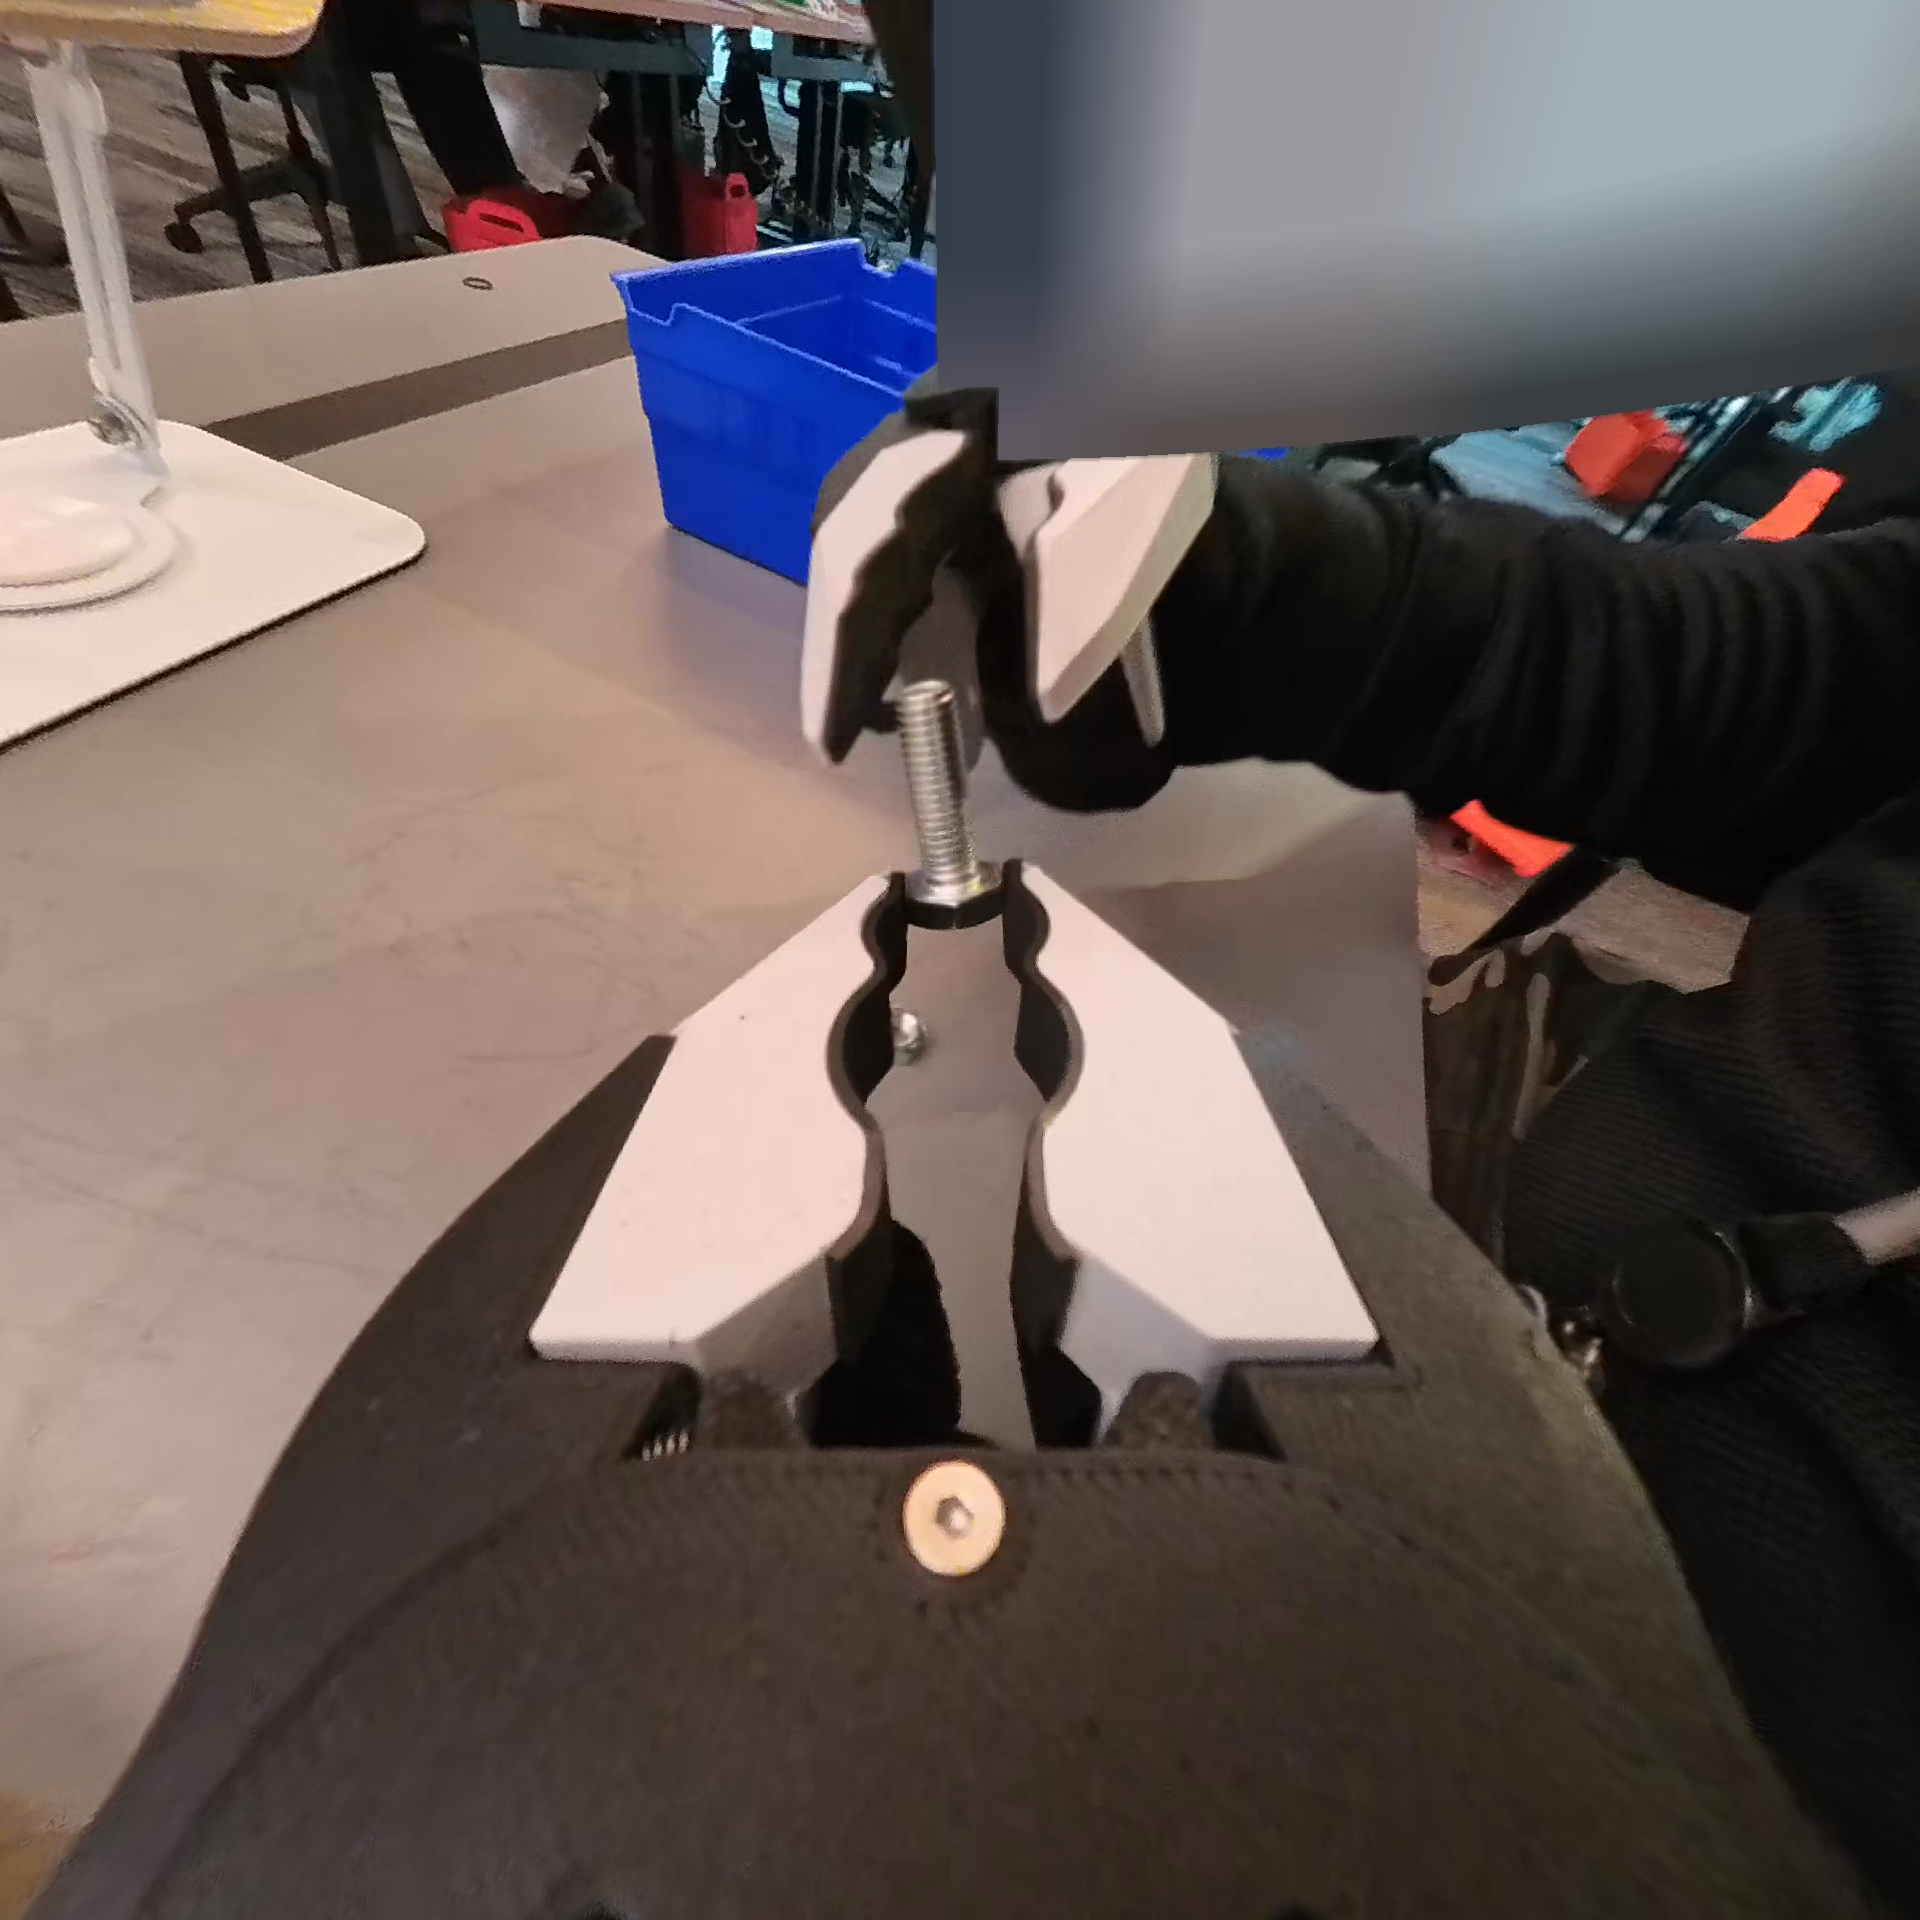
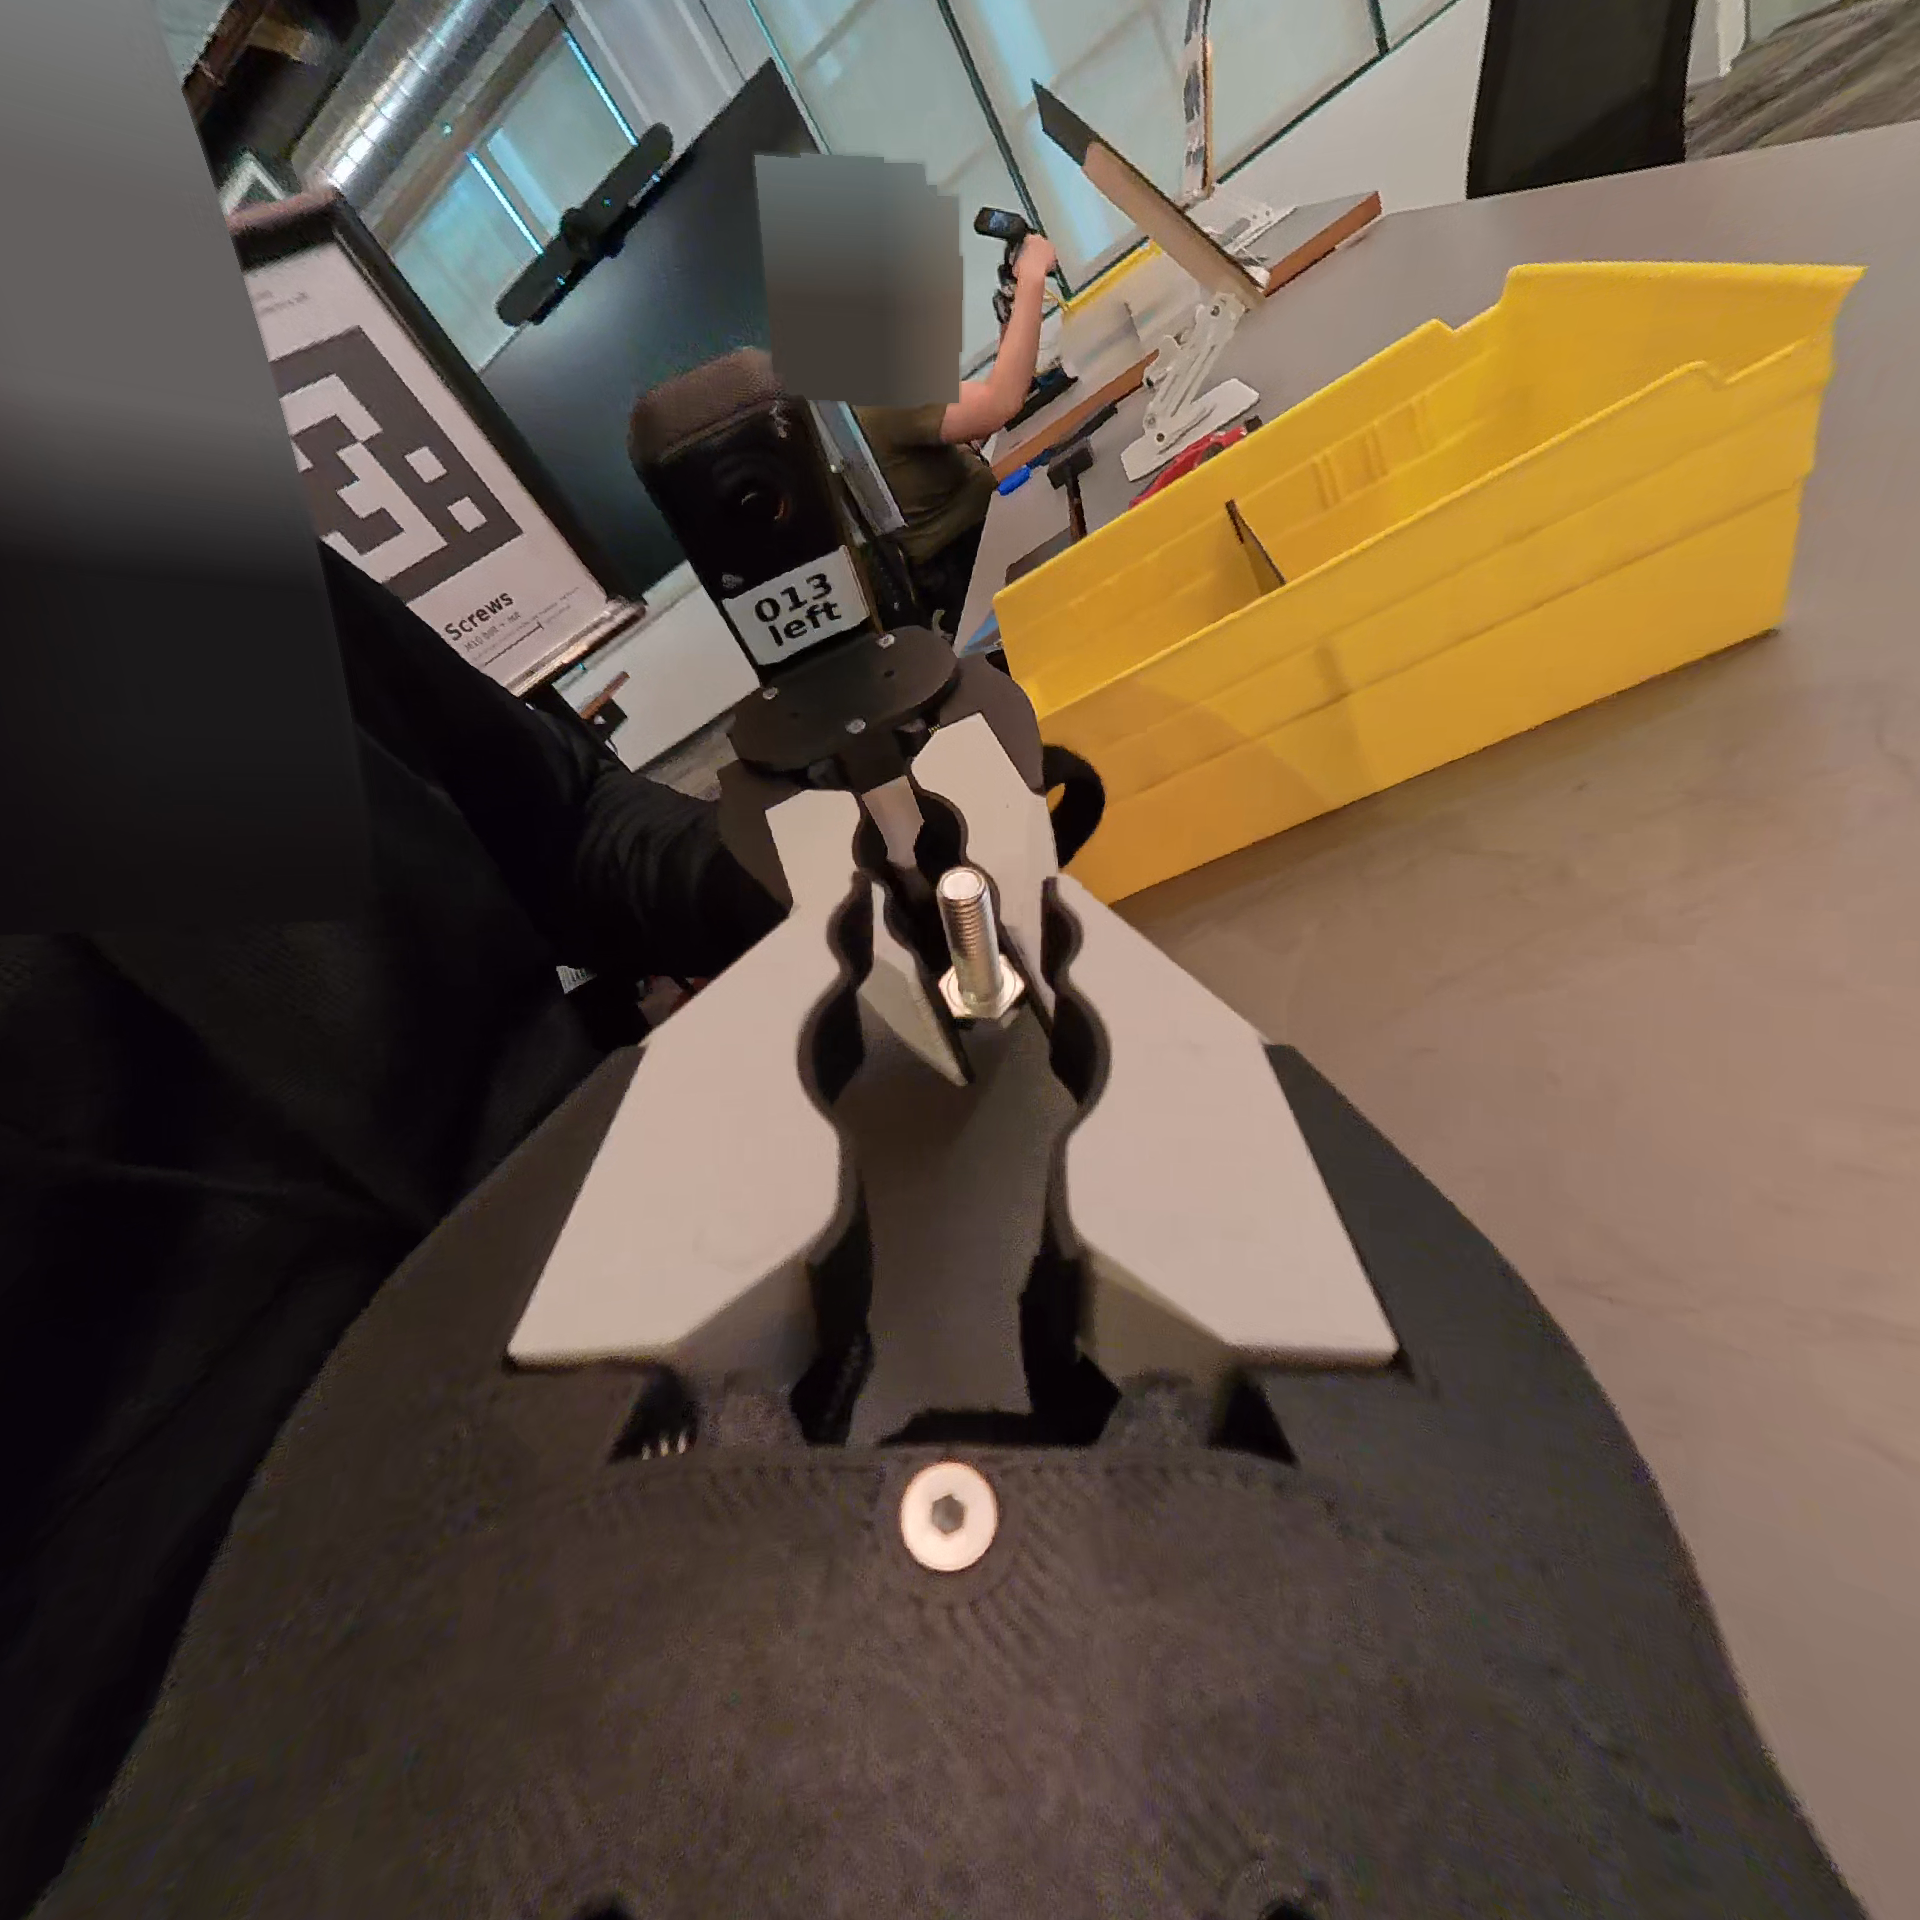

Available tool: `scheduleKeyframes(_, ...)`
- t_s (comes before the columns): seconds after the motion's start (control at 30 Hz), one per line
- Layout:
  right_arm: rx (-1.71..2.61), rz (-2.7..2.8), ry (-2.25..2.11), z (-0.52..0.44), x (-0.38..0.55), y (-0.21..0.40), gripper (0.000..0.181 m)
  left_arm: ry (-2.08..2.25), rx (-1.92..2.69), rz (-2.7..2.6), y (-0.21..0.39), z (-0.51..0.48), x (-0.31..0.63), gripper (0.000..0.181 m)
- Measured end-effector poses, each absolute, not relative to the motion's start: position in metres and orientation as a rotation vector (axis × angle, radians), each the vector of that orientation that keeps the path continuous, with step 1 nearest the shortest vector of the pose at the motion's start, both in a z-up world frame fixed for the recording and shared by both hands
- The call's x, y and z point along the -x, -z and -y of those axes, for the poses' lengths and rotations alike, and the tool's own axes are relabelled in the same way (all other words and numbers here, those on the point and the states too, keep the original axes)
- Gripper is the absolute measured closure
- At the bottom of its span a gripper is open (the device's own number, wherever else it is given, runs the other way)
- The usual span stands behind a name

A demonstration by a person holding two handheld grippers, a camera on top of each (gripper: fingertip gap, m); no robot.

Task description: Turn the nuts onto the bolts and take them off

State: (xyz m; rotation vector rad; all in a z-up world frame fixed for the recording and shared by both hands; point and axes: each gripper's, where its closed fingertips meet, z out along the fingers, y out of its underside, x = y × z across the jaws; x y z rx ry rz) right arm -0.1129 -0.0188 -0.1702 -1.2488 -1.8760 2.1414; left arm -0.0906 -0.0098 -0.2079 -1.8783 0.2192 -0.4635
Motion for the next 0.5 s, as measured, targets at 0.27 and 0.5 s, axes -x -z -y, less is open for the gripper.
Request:
scheduleKeyframes(0.27, 1.277, 2.327, -1.379, -0.007, 0.092, 0.23, 0.154, 0.105, 1.97, -0.393, 0.221, 0.012, 0.105, 0.165)
scheduleKeyframes(0.5, 1.257, 2.476, -1.073, -0.013, 0.086, 0.269, 0.155, 0.06, 1.949, -0.424, 0.217, 0.011, 0.101, 0.165)
